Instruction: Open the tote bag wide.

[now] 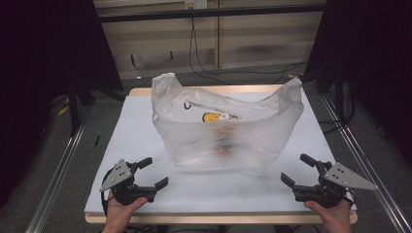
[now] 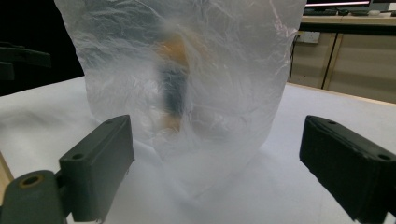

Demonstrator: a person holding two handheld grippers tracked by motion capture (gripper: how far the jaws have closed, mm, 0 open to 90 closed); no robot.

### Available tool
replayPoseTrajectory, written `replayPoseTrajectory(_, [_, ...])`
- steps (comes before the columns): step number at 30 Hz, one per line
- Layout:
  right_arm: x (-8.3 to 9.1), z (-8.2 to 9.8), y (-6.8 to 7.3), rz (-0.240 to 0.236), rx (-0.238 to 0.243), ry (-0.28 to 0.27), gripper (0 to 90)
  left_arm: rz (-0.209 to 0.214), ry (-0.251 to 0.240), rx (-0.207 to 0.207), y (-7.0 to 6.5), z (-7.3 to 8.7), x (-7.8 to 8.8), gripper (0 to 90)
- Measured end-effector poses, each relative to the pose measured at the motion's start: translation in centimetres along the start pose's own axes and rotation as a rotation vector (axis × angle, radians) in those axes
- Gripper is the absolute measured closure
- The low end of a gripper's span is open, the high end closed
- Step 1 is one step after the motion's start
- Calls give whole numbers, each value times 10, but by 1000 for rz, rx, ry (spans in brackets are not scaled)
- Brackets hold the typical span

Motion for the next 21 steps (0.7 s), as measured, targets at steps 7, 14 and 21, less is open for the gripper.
replayPoseTrajectory(7, [-1, 1, -1, -8, -6, 14, 145, 10, 13, -3, 0, 0, -1, 152])
replayPoseTrajectory(14, [-2, 0, 1, -51, -1, 32, 346, 24, 29, -26, -2, 0, -3, 403])
replayPoseTrajectory(21, [-4, -2, 2, -111, 4, 44, 658, 65, 66, -31, -7, -1, -3, 667])
Point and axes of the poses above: each handheld gripper's, and its own axes: x roughly backward along the jaws, z roughly out of its underside, y roughly to its left, the point moved 2 cm from there along -x, roughly forward along the jaws, and after that the axes turned 6 degrees about y, right-handed, at the moved point
